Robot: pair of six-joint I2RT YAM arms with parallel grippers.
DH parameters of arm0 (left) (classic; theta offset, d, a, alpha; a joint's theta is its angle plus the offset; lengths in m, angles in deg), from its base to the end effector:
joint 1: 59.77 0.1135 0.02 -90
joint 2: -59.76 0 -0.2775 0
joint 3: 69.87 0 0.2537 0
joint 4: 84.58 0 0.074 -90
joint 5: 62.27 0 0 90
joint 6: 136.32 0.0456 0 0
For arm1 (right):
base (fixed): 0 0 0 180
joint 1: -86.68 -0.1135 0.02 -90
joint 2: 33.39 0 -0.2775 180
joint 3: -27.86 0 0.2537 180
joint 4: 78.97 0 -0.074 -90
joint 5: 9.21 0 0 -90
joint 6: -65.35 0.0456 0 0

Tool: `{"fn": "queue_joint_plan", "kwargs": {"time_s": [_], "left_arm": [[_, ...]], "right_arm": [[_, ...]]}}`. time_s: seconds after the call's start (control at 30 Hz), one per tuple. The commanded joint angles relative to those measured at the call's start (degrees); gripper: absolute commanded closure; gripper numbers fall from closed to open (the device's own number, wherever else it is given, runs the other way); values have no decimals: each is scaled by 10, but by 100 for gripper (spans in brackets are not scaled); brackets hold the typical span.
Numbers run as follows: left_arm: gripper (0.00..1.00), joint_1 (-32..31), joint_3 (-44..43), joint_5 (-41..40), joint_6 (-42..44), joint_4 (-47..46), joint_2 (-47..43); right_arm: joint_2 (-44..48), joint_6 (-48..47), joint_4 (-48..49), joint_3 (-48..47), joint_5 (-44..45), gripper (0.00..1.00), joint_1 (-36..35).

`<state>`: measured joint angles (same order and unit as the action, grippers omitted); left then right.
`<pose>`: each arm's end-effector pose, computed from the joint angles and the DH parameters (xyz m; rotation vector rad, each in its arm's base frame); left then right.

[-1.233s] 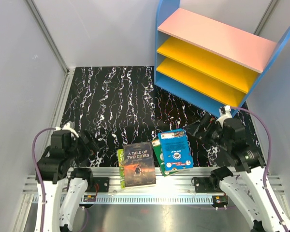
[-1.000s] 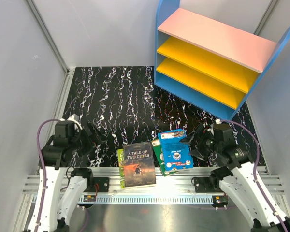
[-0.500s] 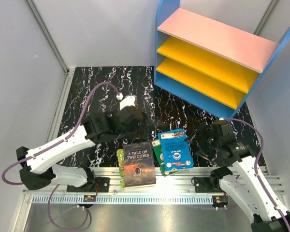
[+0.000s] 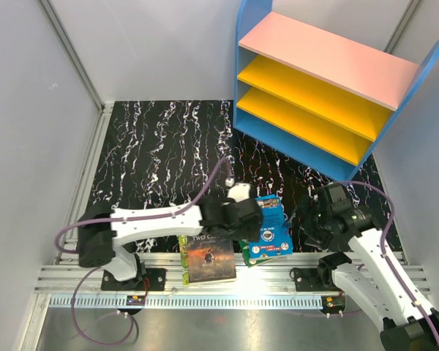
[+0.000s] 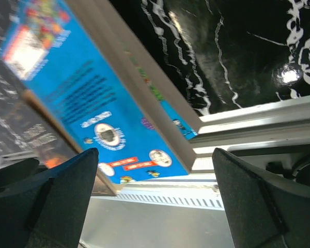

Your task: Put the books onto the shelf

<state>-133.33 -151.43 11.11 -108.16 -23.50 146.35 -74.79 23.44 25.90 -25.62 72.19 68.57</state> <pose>0.0985 -0.2878 0.2607 0.1922 2.6882 -0.3780 0.1061 0.0419 0.2440 0.6703 2.6969 0.5386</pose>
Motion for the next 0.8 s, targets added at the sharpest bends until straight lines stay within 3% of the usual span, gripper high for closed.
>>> {"fn": "queue_joint_plan", "kwargs": {"time_s": [0.0, 0.23, 0.43, 0.5, 0.63, 0.77], "left_arm": [[1, -15, -81, 25, -9, -80, 71], [1, 10, -96, 84, -7, -122, 141], [1, 18, -46, 89, -15, -144, 127], [1, 23, -29, 97, -20, -160, 123], [1, 32, 21, 128, -40, -237, 112], [1, 44, 82, 157, -67, -343, 101]], "right_arm": [[-29, -35, 33, 27, -24, 1, -3], [-83, -39, 87, 29, -51, 3, -3], [-122, -33, 140, 46, -91, 11, -3], [-138, -37, 152, 52, -92, 18, -3], [-182, -51, 195, 55, -129, 53, -2], [-220, -63, 222, 58, -145, 76, -3]]}}
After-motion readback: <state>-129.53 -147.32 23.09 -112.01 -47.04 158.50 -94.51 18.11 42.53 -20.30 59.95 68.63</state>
